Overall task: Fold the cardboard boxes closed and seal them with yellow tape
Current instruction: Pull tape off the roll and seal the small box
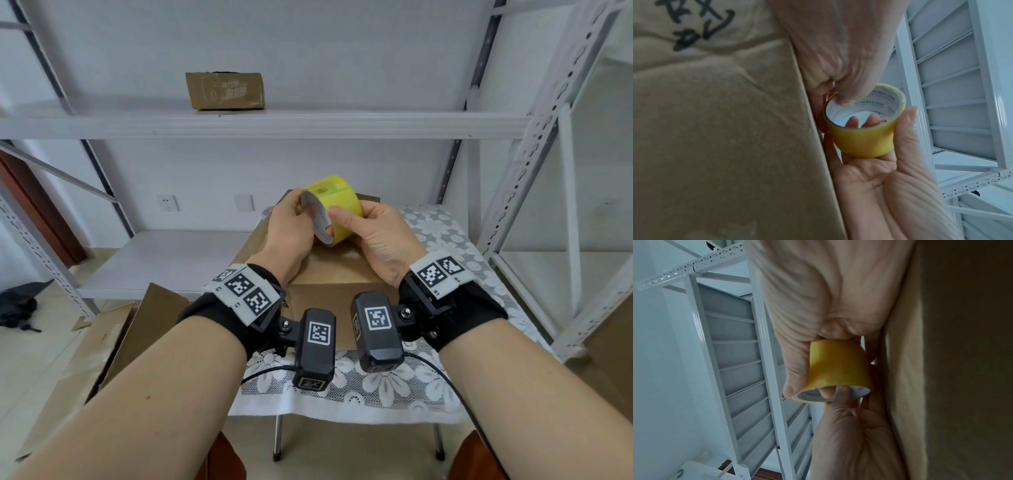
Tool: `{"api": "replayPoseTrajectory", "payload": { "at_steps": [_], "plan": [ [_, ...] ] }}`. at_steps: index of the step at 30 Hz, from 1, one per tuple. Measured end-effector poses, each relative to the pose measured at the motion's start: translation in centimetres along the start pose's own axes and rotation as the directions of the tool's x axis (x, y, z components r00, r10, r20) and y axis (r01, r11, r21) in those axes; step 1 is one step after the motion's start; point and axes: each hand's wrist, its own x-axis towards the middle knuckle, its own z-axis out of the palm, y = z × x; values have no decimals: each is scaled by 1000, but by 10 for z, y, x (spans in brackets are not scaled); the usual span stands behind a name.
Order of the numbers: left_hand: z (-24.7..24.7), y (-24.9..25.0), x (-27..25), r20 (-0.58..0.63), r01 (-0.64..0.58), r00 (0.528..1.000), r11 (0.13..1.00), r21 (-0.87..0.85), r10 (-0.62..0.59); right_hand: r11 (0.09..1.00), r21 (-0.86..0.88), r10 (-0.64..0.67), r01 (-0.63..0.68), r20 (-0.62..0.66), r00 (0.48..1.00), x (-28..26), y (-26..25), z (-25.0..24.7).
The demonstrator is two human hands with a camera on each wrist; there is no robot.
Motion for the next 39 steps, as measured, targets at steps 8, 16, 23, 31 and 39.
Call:
{"api": "replayPoseTrajectory", "payload": {
  "at_steps": [8, 16, 23, 31, 39],
  "plan": [
    [0, -5, 7, 40, 26, 999, 995, -93, -22, 994, 110, -10, 13, -31, 999, 1, -1, 1],
    [-2, -13, 16, 10, 85, 996, 981, -174, -84, 983, 179, -34, 38, -29, 999, 3, 2, -1],
    [-2, 5, 0, 109, 101, 992, 947, -306, -70, 994, 68, -84, 90, -89, 992, 4, 5, -3],
    [-11, 8, -11, 259, 115, 966, 931, -347, -22, 996, 35, -75, 78, -66, 995, 3, 6, -3],
    [-12, 4, -13, 324, 91, 946, 945, -314, 17, 977, 203, -31, 62, -156, 987, 7, 3, -5]
  ]
}}
